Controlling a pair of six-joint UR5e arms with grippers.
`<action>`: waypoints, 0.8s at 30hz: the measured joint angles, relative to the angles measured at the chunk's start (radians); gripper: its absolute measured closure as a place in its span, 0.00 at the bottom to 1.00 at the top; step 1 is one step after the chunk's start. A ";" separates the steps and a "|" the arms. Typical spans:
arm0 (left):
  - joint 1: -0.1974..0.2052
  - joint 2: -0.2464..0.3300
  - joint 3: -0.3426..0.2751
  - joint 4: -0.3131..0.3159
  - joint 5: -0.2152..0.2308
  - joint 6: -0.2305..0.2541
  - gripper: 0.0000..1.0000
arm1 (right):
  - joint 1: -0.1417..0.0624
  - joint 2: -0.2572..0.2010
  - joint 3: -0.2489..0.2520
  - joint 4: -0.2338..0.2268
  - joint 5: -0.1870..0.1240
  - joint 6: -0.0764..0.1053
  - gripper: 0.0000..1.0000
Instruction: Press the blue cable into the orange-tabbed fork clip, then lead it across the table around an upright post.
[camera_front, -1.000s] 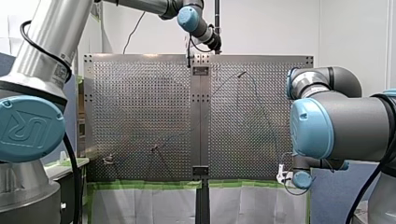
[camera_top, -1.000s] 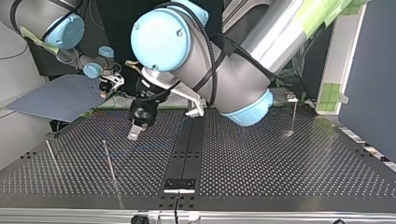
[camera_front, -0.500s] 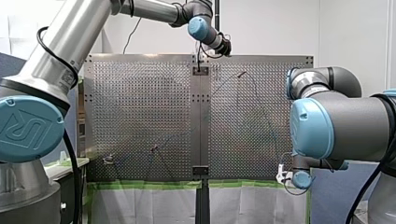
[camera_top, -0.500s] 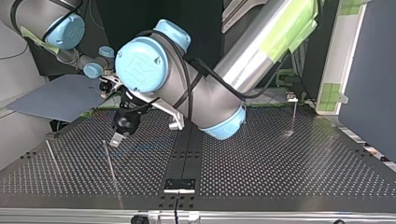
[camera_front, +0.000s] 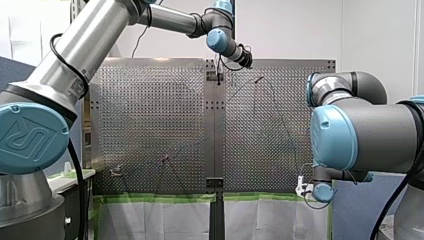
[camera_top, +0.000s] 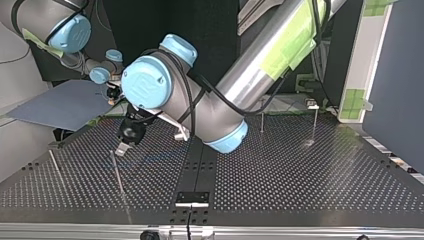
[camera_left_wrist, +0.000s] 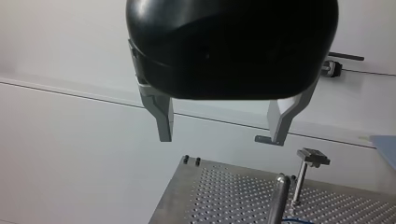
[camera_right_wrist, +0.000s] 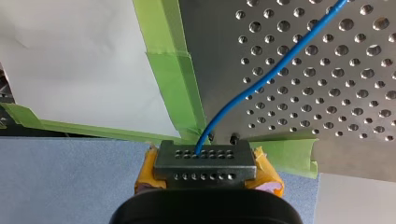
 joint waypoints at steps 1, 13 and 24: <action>0.000 0.000 0.000 0.000 0.000 0.000 0.00 | 0.000 0.000 0.000 0.000 0.000 0.000 1.00; 0.004 -0.048 0.005 0.018 0.058 -0.011 0.00 | 0.004 0.000 -0.001 -0.001 0.000 -0.001 1.00; 0.004 -0.063 0.010 0.057 0.061 -0.014 0.00 | 0.006 0.000 -0.002 0.001 -0.007 -0.001 1.00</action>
